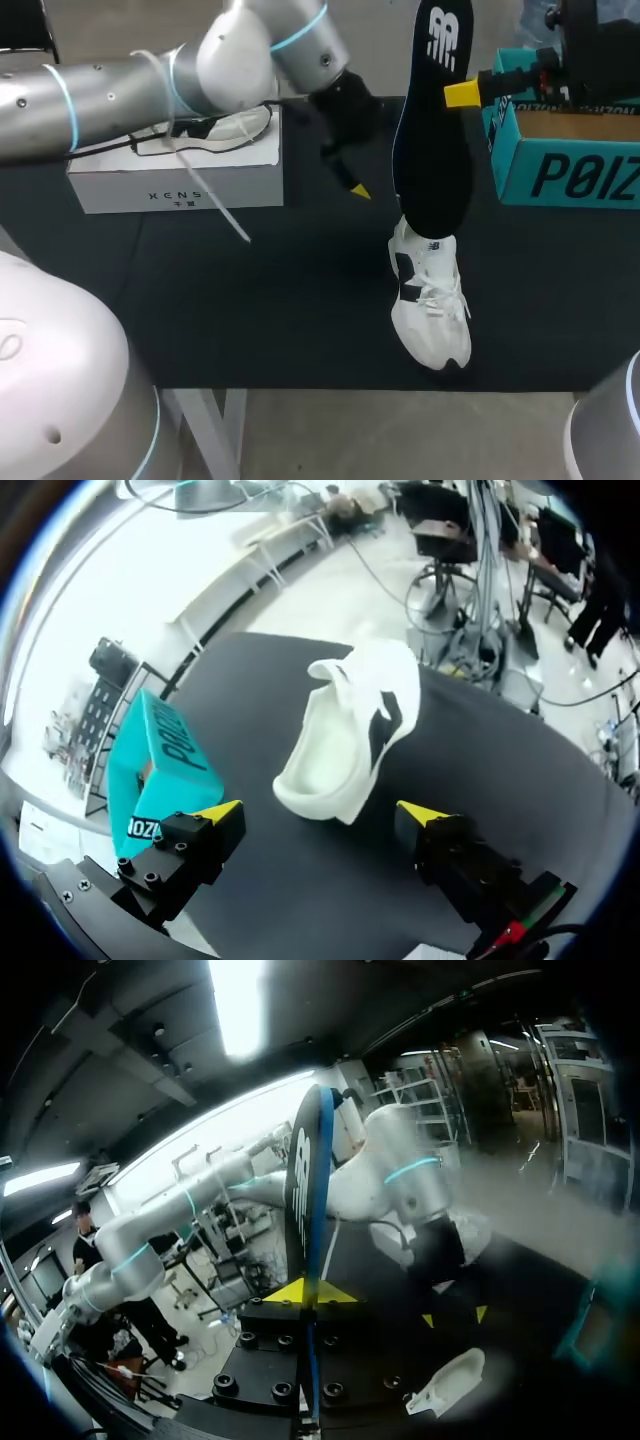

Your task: Take the shoe out of the shoebox, open the shoe tongue, remove and reinsert the insole, then place the shoe into the shoebox

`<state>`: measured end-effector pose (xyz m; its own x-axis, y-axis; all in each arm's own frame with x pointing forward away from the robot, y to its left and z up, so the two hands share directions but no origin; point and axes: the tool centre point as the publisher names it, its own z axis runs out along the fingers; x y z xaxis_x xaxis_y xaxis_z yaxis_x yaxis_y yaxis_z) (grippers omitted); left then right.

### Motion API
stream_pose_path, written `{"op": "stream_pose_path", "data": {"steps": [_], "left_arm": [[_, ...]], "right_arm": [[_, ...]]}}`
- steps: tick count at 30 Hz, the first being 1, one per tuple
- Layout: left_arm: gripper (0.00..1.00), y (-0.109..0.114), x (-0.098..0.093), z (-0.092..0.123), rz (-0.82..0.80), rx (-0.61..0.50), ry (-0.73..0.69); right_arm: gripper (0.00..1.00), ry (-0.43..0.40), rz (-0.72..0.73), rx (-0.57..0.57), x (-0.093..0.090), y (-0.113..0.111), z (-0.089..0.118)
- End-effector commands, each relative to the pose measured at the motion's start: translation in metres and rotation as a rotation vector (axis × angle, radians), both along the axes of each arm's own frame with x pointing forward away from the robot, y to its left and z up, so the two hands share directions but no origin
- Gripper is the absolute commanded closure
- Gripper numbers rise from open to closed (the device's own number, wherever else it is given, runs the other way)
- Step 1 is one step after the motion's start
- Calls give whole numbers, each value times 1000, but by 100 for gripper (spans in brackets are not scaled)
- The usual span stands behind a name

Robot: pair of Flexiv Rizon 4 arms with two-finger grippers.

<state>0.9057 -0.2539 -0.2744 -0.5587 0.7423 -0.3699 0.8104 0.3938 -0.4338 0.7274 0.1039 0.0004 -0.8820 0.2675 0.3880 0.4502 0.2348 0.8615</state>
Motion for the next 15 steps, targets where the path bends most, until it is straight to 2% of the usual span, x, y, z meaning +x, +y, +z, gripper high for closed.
{"op": "stream_pose_path", "data": {"steps": [1, 15], "left_arm": [[0, 39, -15, -14, 315, -423, -151], [0, 42, -15, -14, 346, -438, -158]], "right_arm": [[100, 2, 2, -2, 3, 2, 0], [100, 2, 2, -2, 3, 2, 0]]}}
